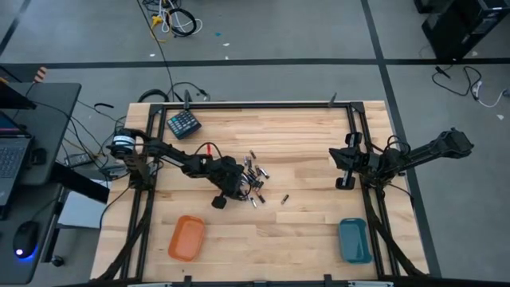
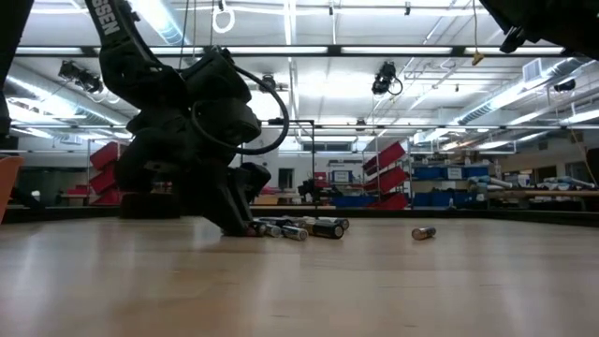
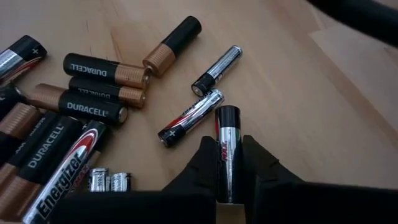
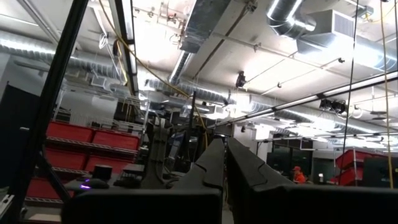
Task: Sort batteries
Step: Put the silver battery into the orange bin
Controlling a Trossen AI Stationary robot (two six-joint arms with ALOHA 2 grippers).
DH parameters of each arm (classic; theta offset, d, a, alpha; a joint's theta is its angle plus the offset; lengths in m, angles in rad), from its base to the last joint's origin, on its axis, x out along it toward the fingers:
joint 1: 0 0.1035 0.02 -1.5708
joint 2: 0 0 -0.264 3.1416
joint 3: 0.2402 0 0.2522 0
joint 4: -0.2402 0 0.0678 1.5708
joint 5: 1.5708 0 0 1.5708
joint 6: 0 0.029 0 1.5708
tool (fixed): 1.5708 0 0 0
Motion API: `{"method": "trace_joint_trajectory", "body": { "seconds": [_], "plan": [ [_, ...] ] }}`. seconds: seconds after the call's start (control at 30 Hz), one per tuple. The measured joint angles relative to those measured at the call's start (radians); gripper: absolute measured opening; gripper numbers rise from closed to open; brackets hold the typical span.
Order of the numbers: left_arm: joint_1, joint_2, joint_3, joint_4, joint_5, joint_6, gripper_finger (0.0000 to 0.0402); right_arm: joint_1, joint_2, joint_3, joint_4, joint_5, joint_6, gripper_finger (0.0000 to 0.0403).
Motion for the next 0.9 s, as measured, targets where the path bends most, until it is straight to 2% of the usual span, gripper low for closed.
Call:
{"method": "trace_joint_trajectory", "body": {
  "seconds": [0.2,0.5,0.7,0.9],
  "plan": [
    [-0.002,-0.075,-0.007,-0.077,-0.003,-0.001,0.0018,0.0,0.0,0.0,0.0,0.0,0.0,0.0007],
    [-0.059,-0.349,-0.007,-0.196,-0.055,-0.06,0.0018,0.0,0.0,0.0,0.001,0.0,0.0,0.0007],
    [-0.194,-0.59,0.027,-0.525,-0.163,-0.193,0.0018,0.0,0.0,0.0,0.007,0.0,0.0,0.0007],
    [-0.406,-0.736,0.055,-0.774,-0.167,-0.369,0.0018,0.0,0.0,0.0,0.007,0.0,0.0,0.0007]
  ]
}}
